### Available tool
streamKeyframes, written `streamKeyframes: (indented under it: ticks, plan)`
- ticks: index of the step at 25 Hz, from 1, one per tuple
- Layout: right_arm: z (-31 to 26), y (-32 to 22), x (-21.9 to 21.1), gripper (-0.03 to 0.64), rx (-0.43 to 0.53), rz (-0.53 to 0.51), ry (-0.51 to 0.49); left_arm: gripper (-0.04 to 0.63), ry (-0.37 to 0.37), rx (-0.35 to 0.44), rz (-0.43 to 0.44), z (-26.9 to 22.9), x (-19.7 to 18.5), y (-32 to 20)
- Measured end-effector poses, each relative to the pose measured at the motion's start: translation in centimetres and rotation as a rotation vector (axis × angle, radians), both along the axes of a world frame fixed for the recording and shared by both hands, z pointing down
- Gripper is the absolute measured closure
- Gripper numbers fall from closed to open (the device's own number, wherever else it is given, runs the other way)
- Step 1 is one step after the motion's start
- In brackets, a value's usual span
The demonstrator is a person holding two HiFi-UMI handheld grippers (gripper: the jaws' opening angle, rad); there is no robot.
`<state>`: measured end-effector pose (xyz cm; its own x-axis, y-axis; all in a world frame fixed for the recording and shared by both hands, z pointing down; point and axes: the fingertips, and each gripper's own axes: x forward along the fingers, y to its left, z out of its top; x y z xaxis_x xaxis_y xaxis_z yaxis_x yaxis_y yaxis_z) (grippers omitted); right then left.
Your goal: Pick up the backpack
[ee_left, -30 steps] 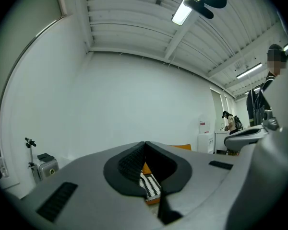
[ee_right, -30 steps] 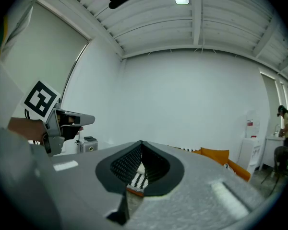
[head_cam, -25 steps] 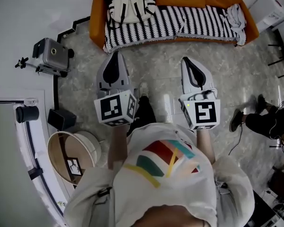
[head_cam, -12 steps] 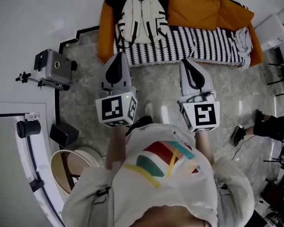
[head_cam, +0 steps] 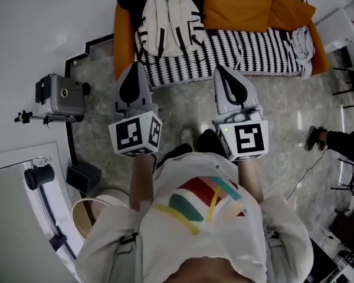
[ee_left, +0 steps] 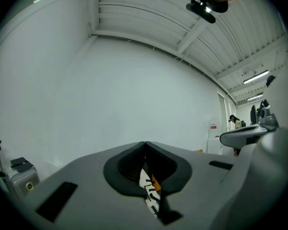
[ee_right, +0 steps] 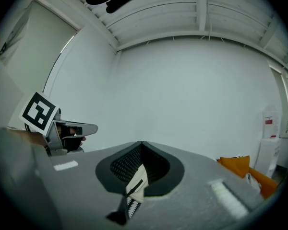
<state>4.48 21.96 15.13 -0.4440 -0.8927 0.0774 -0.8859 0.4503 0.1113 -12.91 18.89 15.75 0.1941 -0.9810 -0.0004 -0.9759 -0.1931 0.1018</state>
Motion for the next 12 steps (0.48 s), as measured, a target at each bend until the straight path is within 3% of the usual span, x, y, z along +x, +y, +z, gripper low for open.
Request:
streamKeyframes:
  ticks: [12]
  plan:
    - [0.9, -11.8, 3.6, 0.612, -0.009, -0.01, -0.015, 0.581, -0.013, -0.002, -0.02, -0.4, 4.1, -10.8]
